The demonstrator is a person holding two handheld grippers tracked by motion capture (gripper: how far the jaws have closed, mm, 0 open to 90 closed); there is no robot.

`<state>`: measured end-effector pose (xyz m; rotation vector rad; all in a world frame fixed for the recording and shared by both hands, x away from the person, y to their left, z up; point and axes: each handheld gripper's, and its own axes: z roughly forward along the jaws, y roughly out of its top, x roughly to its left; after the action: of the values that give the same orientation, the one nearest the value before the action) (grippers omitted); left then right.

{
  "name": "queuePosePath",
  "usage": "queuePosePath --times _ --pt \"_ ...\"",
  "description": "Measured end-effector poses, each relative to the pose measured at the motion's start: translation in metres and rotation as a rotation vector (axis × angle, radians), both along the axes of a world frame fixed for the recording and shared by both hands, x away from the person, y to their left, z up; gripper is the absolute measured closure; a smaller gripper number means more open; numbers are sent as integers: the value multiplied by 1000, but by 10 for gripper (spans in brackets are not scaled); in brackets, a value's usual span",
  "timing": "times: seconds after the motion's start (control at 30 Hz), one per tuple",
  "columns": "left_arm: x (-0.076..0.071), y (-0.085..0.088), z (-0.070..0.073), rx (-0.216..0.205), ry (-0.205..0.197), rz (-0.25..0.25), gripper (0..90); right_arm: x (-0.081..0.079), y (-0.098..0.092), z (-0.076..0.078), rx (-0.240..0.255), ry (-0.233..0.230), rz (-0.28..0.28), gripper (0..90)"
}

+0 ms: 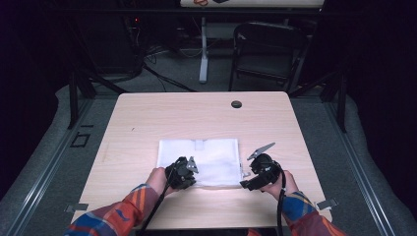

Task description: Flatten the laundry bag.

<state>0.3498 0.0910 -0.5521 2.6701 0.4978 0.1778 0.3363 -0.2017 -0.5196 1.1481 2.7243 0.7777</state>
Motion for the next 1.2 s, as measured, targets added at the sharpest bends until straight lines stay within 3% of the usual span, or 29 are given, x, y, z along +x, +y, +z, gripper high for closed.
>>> queuePosePath --times 0.2,0.53,0.7,0.93,1.2 --pt "-1 2 5 -21 -19 10 878 0 0 1 -6 -5 0 305" --pt "-1 6 14 -81 -39 51 879 -6 9 4 8 -20 37 462" --pt "-1 6 17 -93 -59 70 882 -10 17 7 -1 -38 67 619" --pt "0 8 22 -117 -88 93 883 -20 41 9 5 -112 140 892" --pt "0 10 24 -144 -99 114 883 -19 70 -7 -58 -152 216 900"
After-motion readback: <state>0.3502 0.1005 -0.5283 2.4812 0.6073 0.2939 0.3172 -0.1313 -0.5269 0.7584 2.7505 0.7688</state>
